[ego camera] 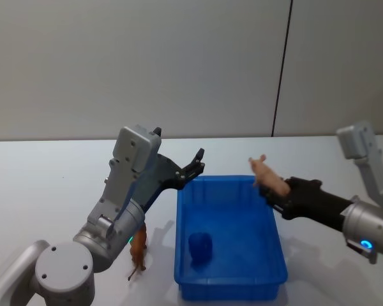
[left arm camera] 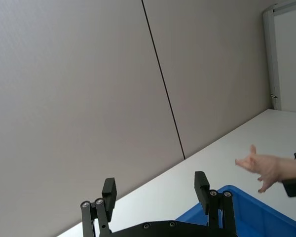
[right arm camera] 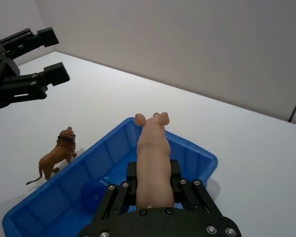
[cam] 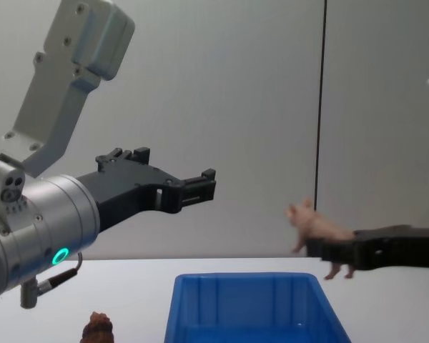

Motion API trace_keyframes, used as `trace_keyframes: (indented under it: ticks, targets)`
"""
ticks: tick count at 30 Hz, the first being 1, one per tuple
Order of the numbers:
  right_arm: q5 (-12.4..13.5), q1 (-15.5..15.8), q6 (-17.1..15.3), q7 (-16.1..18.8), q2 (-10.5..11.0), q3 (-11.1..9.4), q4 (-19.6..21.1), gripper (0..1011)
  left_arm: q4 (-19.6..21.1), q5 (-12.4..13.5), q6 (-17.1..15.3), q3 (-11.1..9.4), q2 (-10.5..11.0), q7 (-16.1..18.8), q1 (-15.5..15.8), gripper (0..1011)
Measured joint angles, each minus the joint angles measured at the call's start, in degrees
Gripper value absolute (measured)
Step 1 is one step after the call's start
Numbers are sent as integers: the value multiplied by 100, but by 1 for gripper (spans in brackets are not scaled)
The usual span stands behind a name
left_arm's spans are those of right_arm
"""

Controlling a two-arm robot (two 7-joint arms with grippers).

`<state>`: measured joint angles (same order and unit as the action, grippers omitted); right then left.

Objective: Pick up the two dolls from the table and place them into the box.

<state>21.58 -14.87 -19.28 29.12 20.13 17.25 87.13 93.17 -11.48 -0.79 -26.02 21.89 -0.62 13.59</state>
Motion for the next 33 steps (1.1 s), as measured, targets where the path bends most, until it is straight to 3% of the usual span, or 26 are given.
trace_keyframes:
  ticks: [6, 8, 19, 27, 33]
  targets:
    - [-95, -82, -41, 95, -133, 132, -147, 366, 0, 0, 0, 0, 0, 0, 0, 1001]
    - [-134, -114, -57, 124, -188, 186, -211, 407, 0, 0, 0, 0, 0, 0, 0, 1001]
    - [-227, -185, -65, 164, -353, 367, -431, 771, 0, 0, 0, 0, 0, 0, 0, 1001]
    - [-200, -152, 39, 76, -328, 376, -431, 991, 0, 0, 0, 0, 0, 0, 0, 1001]
    - [-99, -21, 148, -71, -185, 292, -306, 1001, 0, 0, 0, 0, 0, 0, 0, 1001]
